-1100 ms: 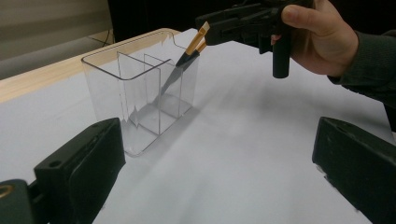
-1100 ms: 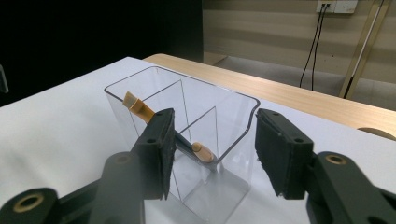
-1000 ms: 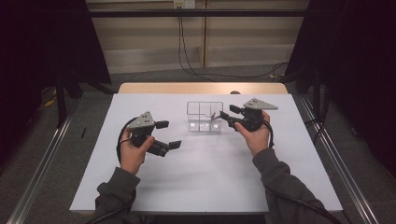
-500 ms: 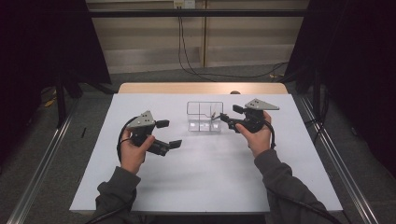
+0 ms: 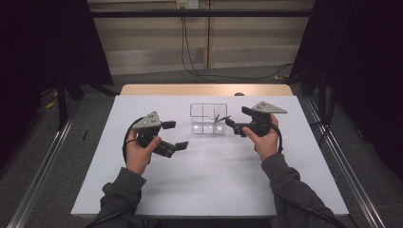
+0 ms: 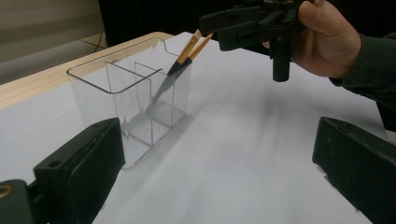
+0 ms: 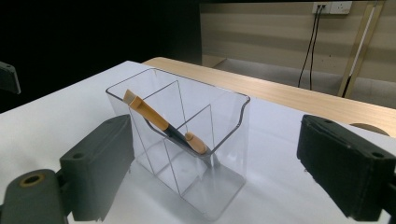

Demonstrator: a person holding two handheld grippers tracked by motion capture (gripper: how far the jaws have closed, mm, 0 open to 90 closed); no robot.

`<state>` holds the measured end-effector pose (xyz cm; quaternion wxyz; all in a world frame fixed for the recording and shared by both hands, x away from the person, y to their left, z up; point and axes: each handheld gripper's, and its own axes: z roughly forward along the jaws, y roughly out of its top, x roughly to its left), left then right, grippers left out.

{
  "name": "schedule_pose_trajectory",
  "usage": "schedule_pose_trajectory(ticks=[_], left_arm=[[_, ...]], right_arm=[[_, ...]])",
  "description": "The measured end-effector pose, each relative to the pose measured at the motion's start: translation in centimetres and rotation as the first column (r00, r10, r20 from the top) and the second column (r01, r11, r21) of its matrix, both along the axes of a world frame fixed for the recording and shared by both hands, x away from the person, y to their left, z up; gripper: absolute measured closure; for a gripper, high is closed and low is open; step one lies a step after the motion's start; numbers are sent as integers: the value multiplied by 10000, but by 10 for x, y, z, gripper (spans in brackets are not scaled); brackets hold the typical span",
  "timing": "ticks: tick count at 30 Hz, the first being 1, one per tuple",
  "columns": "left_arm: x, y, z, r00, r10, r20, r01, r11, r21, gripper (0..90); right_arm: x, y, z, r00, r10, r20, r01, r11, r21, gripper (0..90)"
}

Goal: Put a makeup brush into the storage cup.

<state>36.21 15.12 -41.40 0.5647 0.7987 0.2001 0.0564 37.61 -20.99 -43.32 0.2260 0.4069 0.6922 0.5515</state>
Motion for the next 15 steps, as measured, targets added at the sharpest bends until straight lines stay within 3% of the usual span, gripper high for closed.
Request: schedule_pose_trajectory(ticks=[15], left_arm=[[-3,3,0,10000,-69,37,69,10000,-36,19]], right_arm=[[-6,-3,0,9997,258,44,-258,9997,-4,102]])
